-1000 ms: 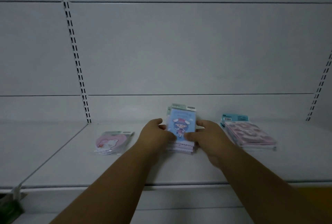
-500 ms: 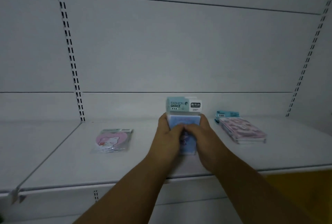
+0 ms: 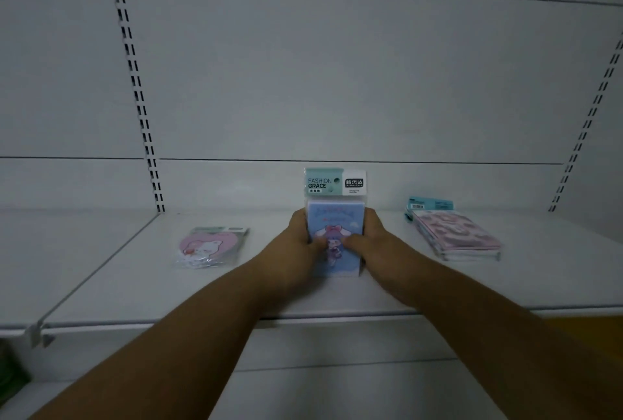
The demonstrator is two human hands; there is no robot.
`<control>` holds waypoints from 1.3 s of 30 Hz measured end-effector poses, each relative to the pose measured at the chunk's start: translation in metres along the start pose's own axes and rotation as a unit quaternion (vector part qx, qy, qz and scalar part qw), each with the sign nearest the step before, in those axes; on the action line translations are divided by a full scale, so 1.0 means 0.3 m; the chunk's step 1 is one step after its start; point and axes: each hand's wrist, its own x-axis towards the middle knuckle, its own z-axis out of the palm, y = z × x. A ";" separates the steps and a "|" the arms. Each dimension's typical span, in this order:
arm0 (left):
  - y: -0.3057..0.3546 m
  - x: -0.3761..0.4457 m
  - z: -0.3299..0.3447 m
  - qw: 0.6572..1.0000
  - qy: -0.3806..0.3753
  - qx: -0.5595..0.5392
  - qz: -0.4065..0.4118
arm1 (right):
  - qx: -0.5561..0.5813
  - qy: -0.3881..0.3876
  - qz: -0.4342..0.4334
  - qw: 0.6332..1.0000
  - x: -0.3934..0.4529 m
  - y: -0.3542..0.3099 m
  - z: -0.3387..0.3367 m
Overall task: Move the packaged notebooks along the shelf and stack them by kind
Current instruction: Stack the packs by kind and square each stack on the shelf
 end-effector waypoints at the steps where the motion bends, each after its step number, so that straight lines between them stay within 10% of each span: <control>1: -0.004 0.001 -0.015 0.999 -0.004 0.043 -0.009 | -0.045 -0.022 -0.006 0.999 -0.002 0.007 -0.023; 10: -0.028 0.038 -0.058 0.977 0.061 0.205 -0.002 | -0.142 0.023 -0.065 0.987 0.012 0.027 -0.062; 19: -0.007 0.154 -0.070 0.951 0.087 0.264 -0.133 | -0.132 0.065 0.119 0.982 0.127 -0.028 -0.024; 33: -0.062 0.032 -0.093 0.845 0.087 0.528 -0.011 | -0.427 0.033 -0.058 0.902 -0.020 0.020 -0.086; 39: -0.084 -0.005 -0.075 0.855 0.105 0.507 0.033 | -0.435 0.026 -0.111 0.893 -0.027 0.058 -0.069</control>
